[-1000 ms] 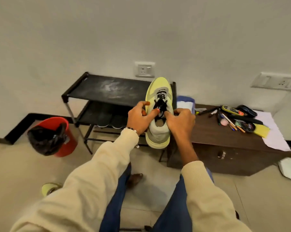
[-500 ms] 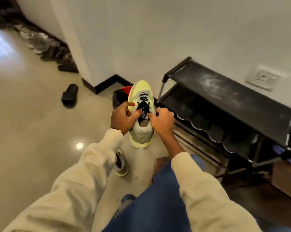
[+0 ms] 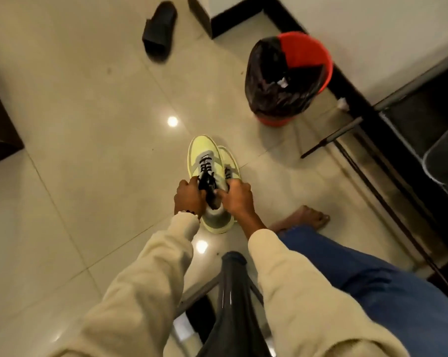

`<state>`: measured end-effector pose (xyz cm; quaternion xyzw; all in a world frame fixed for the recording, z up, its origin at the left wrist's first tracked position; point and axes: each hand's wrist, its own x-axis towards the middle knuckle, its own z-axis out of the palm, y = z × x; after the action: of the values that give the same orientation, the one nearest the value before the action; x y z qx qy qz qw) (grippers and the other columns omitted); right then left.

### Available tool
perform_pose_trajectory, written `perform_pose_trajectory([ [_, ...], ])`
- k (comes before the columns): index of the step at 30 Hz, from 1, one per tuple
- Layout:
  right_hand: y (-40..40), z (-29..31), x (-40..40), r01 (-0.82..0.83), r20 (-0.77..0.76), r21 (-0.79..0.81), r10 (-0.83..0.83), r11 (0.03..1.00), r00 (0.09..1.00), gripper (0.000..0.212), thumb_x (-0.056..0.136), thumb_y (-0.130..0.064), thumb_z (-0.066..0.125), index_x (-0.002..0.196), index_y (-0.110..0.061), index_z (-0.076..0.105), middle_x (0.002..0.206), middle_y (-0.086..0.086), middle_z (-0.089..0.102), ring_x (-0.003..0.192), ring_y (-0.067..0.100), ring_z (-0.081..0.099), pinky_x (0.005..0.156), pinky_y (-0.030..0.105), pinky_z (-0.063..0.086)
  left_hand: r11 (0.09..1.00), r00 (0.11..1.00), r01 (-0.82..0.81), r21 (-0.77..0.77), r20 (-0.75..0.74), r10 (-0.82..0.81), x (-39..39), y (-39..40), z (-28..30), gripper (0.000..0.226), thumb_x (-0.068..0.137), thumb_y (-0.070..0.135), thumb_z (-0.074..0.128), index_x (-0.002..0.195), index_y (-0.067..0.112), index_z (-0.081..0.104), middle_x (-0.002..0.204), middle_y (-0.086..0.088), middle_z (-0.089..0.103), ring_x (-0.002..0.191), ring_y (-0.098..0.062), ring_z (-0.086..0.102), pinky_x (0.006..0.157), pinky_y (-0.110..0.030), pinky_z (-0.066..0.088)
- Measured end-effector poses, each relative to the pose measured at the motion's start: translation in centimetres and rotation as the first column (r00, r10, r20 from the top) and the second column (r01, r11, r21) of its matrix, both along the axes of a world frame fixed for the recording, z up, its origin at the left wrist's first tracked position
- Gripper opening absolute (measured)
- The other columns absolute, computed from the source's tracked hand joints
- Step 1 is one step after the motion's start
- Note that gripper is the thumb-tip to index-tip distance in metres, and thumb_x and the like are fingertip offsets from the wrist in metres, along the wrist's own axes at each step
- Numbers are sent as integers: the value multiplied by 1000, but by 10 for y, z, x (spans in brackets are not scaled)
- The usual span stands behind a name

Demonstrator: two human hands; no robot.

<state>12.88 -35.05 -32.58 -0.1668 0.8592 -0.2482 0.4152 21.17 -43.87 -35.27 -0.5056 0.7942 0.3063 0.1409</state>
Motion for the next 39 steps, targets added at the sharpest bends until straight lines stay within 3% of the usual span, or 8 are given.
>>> perform_pose_trajectory([
  [4, -5, -59, 18, 84, 304, 92, -108, 992, 946, 66, 86, -36, 65, 143, -22, 35, 136, 11, 48, 123, 34, 48, 98, 47, 46, 996, 990, -85, 24, 119, 81, 4, -4, -59, 40, 98, 18, 42, 137, 11, 43, 115, -21, 48, 99, -44, 55, 78, -39, 42],
  [7, -4, -86, 27, 346, 634, 190, -384, 919, 671, 78, 88, -19, 64, 148, -34, 17, 138, 5, 43, 121, 36, 49, 80, 52, 55, 984, 975, -156, 88, 173, 139, 3, -3, -93, 45, 99, 18, 39, 144, 19, 36, 119, -21, 46, 104, -44, 53, 79, -39, 41],
  [12, -8, -119, 41, 422, 687, 190, -428, 886, 588, 71, 87, 10, 49, 147, -22, 28, 133, 12, 52, 113, 30, 56, 91, 45, 52, 973, 942, -200, 116, 295, 159, 10, -6, -126, 49, 98, 18, 43, 146, 22, 33, 126, -21, 45, 112, -43, 51, 89, -42, 43],
  [18, -13, -138, 62, 525, 764, 164, -444, 835, 468, 77, 83, 15, 47, 145, -28, 32, 127, 6, 59, 102, 21, 62, 88, 38, 54, 986, 941, -159, 55, 309, 134, 12, -14, -134, 50, 94, 23, 49, 142, 15, 35, 120, -22, 47, 109, -44, 51, 90, -44, 42],
  [24, -9, -149, 63, 504, 754, 167, -439, 847, 489, 64, 88, 10, 44, 141, -26, 40, 130, 4, 59, 112, 21, 59, 91, 34, 50, 982, 935, -180, 51, 318, 155, 23, -17, -158, 42, 99, 19, 37, 140, 18, 37, 118, -24, 51, 106, -42, 52, 78, -40, 41],
  [29, -11, -135, 56, 478, 735, 255, -490, 840, 468, 55, 94, 9, 28, 146, -10, 29, 130, 12, 45, 128, 33, 43, 104, 45, 41, 977, 952, -188, 97, 262, 157, 34, -14, -162, 49, 98, 10, 39, 143, 27, 42, 124, -21, 53, 113, -39, 52, 90, -39, 43],
  [34, -4, -108, 30, 428, 664, 260, -482, 865, 572, 33, 95, 4, 39, 126, 2, 49, 113, 16, 53, 106, 31, 57, 91, 40, 52, 924, 925, -368, 100, 144, 353, 31, -6, -133, 42, 94, 14, 51, 136, 17, 53, 126, -13, 61, 118, -31, 55, 97, -36, 43],
  [39, 14, -55, -25, 506, 504, 147, -504, 850, 701, 17, 90, -9, 46, 99, -6, 61, 76, 13, 63, 55, 20, 57, 52, 29, 50, 924, 936, -342, 172, -26, 351, -8, 2, -75, 31, 92, 13, 51, 118, 14, 67, 118, -11, 67, 110, -32, 60, 98, -34, 47],
])
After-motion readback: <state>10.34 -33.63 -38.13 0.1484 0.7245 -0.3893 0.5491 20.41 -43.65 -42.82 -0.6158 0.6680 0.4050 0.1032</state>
